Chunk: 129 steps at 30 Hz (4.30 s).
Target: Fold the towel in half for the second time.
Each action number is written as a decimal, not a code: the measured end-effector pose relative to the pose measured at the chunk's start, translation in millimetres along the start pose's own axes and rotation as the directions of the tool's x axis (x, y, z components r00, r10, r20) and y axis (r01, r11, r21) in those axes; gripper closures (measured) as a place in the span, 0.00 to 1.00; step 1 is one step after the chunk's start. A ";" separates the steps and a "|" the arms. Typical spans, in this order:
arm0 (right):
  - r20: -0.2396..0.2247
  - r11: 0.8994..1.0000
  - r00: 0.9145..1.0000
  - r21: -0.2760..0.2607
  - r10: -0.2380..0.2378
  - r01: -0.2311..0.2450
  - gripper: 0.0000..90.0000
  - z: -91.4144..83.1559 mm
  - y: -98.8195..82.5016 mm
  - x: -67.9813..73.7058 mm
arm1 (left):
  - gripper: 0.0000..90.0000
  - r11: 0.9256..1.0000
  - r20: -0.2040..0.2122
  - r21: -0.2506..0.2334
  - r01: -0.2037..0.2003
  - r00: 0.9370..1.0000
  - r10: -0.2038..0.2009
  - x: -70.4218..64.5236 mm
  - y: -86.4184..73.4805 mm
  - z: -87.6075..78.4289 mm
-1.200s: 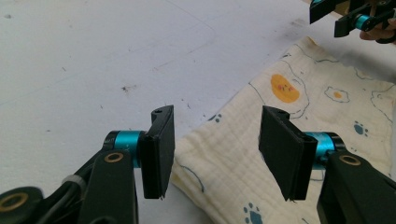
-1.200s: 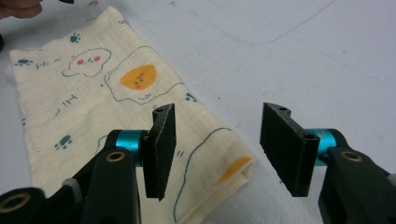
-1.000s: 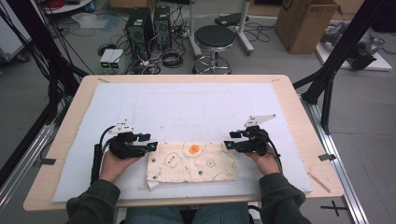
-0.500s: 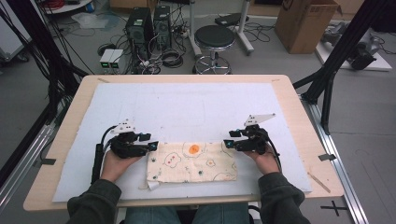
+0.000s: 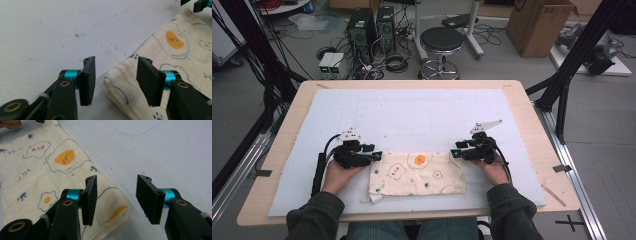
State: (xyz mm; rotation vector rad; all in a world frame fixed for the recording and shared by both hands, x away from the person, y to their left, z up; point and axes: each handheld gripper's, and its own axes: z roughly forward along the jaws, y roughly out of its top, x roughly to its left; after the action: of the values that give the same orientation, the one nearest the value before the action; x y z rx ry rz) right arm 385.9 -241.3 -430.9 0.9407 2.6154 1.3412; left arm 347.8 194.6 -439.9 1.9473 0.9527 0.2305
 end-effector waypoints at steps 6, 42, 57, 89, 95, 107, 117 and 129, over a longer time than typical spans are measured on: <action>-0.011 0.998 1.000 0.056 0.029 -0.028 0.68 4.4 -3.1 -4.7 | 0.67 0.999 -0.001 0.051 -0.005 1.000 0.005 0.7 -2.2 4.2; 0.039 0.998 0.998 0.021 -0.054 0.053 0.93 3.6 13.5 2.3 | 0.95 0.997 -0.083 -0.061 -0.053 0.995 0.047 2.6 4.6 -8.6; 0.037 0.999 0.999 0.033 0.039 -0.041 0.94 26.2 32.6 -35.6 | 0.95 0.998 -0.091 -0.062 0.016 0.996 -0.022 28.6 20.2 12.7; 0.015 0.995 0.995 -0.007 0.096 -0.095 0.94 22.6 42.5 -46.8 | 0.95 0.996 -0.069 -0.086 0.018 0.997 -0.024 37.3 27.9 12.2; 0.000 0.996 0.996 -0.017 0.093 -0.093 0.94 15.9 42.8 -43.2 | 0.95 0.995 -0.063 -0.102 0.004 0.998 -0.011 34.4 27.5 6.4; -0.020 0.998 0.999 -0.041 0.048 -0.048 0.94 4.9 44.6 -30.9 | 0.95 0.992 -0.046 -0.123 -0.032 0.999 0.027 24.7 24.0 -8.1; -0.044 0.999 0.999 -0.045 0.028 -0.030 0.94 -1.8 38.6 -22.4 | 0.95 0.991 -0.038 -0.127 -0.051 0.998 0.047 16.9 19.2 -15.1; -0.067 0.998 0.998 -0.057 -0.006 0.002 0.94 -9.2 30.6 -11.6 | 0.94 0.988 -0.014 -0.120 -0.096 0.995 0.095 4.5 8.6 -23.4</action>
State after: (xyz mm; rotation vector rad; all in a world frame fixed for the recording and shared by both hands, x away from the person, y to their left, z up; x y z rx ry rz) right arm 407.5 -240.8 -404.7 0.8980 2.6099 1.4637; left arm 343.5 210.9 -420.9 1.8833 0.8322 0.3436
